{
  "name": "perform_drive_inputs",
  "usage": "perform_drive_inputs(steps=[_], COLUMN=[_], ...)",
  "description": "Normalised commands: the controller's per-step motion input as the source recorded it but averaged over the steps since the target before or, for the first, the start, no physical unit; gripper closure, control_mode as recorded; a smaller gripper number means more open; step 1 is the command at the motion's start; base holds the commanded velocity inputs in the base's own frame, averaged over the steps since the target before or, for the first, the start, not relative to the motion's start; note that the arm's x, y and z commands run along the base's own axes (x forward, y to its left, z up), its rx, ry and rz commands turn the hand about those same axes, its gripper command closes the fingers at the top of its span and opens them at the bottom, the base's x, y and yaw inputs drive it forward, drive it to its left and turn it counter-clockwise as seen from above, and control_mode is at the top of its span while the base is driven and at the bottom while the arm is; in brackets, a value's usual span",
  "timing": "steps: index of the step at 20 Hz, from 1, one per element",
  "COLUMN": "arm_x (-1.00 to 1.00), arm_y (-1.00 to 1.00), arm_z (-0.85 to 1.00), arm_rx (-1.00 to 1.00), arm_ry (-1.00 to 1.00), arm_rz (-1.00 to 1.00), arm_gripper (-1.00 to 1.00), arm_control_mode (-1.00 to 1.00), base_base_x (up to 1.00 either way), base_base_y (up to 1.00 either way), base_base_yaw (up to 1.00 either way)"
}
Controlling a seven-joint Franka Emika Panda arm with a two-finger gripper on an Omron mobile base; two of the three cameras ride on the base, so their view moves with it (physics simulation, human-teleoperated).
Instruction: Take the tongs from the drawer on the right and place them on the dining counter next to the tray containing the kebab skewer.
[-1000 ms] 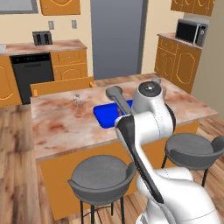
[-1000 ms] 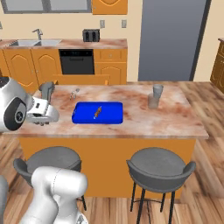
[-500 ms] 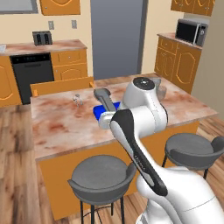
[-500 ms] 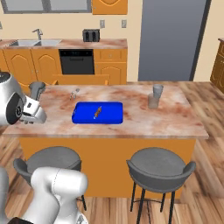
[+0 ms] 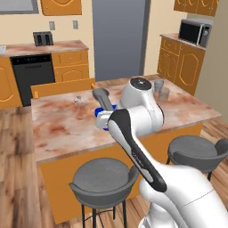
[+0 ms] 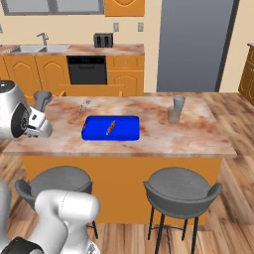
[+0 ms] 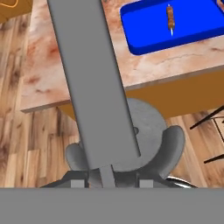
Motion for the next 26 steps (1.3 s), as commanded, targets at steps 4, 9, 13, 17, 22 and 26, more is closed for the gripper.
perform_drive_inputs(steps=[4,9,13,17,22,26], arm_x=[0.57,0.66,0.68,0.63,0.62,0.6], arm_y=[0.37,0.27,0.02,0.0,0.15,0.27], arm_z=[-0.19,-0.31,-0.3,-0.25,-0.26,-0.31], arm_rx=[0.0,0.0,-0.01,0.0,0.0,-0.02], arm_ry=[0.0,0.0,0.03,0.03,0.03,0.01], arm_rz=[0.0,0.0,0.0,0.0,0.0,0.0], arm_gripper=[1.0,1.0,1.0,1.0,1.0,1.0], arm_control_mode=[-1.0,-1.0,-1.0,-1.0,-1.0,-1.0], base_base_x=[0.0,0.0,0.0,0.0,0.0,0.0], base_base_y=[0.0,0.0,0.0,0.0,0.0,0.0], base_base_yaw=[0.0,0.0,0.0,0.0,0.0,0.0])
